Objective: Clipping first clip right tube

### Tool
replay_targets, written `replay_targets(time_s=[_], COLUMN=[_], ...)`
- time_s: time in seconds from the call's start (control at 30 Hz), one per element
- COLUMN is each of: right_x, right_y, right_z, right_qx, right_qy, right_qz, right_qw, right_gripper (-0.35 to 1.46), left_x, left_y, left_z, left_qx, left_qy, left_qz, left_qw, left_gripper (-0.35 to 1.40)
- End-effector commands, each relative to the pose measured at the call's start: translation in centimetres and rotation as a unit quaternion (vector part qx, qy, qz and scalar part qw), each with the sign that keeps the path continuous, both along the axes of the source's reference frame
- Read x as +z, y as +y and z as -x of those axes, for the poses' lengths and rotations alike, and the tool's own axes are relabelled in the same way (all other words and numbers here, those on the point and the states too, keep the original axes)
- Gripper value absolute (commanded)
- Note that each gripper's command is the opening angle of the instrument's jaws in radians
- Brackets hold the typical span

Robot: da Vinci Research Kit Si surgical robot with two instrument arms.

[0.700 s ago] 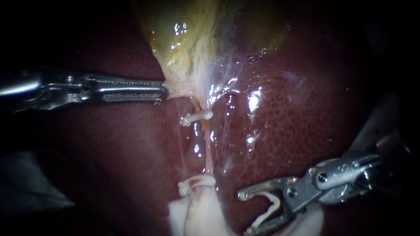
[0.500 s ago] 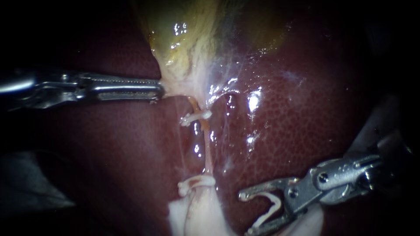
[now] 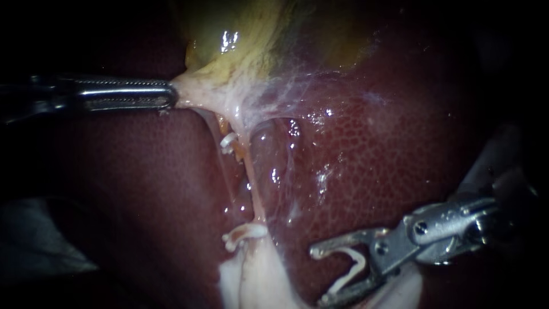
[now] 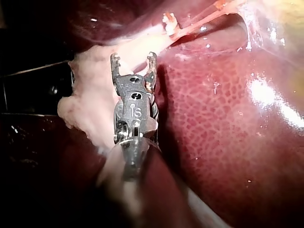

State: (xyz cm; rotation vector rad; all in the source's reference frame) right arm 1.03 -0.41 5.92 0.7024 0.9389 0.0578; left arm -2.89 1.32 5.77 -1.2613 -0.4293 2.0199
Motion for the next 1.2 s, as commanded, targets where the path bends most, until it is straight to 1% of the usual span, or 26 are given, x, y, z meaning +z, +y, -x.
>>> replay_targets(time_s=[0.03, 0.07, 0.17, 0.27, 0.3, 0.47, 0.53, 0.7, 0.83, 0.97, 1.0, 1.07, 1.2], right_x=[0.00, 0.02, 0.10, 0.21, 0.24, 0.41, 0.47, 0.59, 0.70, 0.83, 0.87, 0.93, 0.99], right_y=[0.05, 0.10, 0.19, 0.24, 0.25, 0.32, 0.36, 0.43, 0.44, 0.40, 0.39, 0.37, 0.35], right_z=[-0.02, -0.04, -0.08, -0.15, -0.18, -0.29, -0.33, -0.42, -0.50, -0.61, -0.64, -0.70, -0.79], right_qx=[0.008, 0.020, 0.042, 0.055, 0.055, 0.087, 0.095, 0.119, 0.136, 0.145, 0.150, 0.156, 0.170], right_qy=[0.001, 0.001, -0.001, -0.014, -0.015, -0.031, -0.035, -0.041, -0.044, -0.049, -0.050, -0.049, -0.037], right_qz=[-0.009, -0.024, -0.054, -0.072, -0.075, -0.089, -0.092, -0.117, -0.140, -0.149, -0.156, -0.164, -0.182], right_qw=[0.9999, 0.9995, 0.9976, 0.9958, 0.9956, 0.9918, 0.9907, 0.9851, 0.9798, 0.9770, 0.9751, 0.9728, 0.9679], right_gripper=[0.49, 0.49, 0.49, 0.49, 0.49, 0.49, 0.49, 0.49, 0.49, 0.49, 0.49, 0.49, 0.49], left_x=[0.00, 0.00, -0.01, -0.02, -0.02, -0.03, -0.03, -0.03, -0.04, -0.04, -0.04, -0.04, -0.04], left_y=[0.00, -0.01, -0.01, -0.01, -0.02, -0.02, -0.02, -0.02, -0.03, -0.03, -0.03, -0.03, -0.03], left_z=[0.00, 0.00, 0.01, 0.01, 0.01, 0.02, 0.02, 0.02, 0.03, 0.03, 0.03, 0.03, 0.03], left_qx=[0.000, 0.000, 0.000, -0.001, -0.001, -0.001, -0.001, -0.001, -0.001, -0.001, -0.001, -0.001, -0.001], left_qy=[0.000, 0.000, 0.000, 0.001, 0.001, 0.001, 0.001, 0.001, 0.001, 0.001, 0.001, 0.001, 0.001], left_qz=[0.000, 0.000, 0.000, 0.000, 0.000, 0.000, 0.000, 0.000, 0.000, 0.000, 0.000, 0.000, 0.000], left_qw=[1.0000, 1.0000, 1.0000, 1.0000, 1.0000, 1.0000, 1.0000, 1.0000, 1.0000, 1.0000, 1.0000, 1.0000, 1.0000], left_gripper=[-0.35, -0.35, -0.35, -0.35, -0.35, -0.35, -0.35, -0.35, -0.35, -0.35, -0.35, -0.35, -0.35])
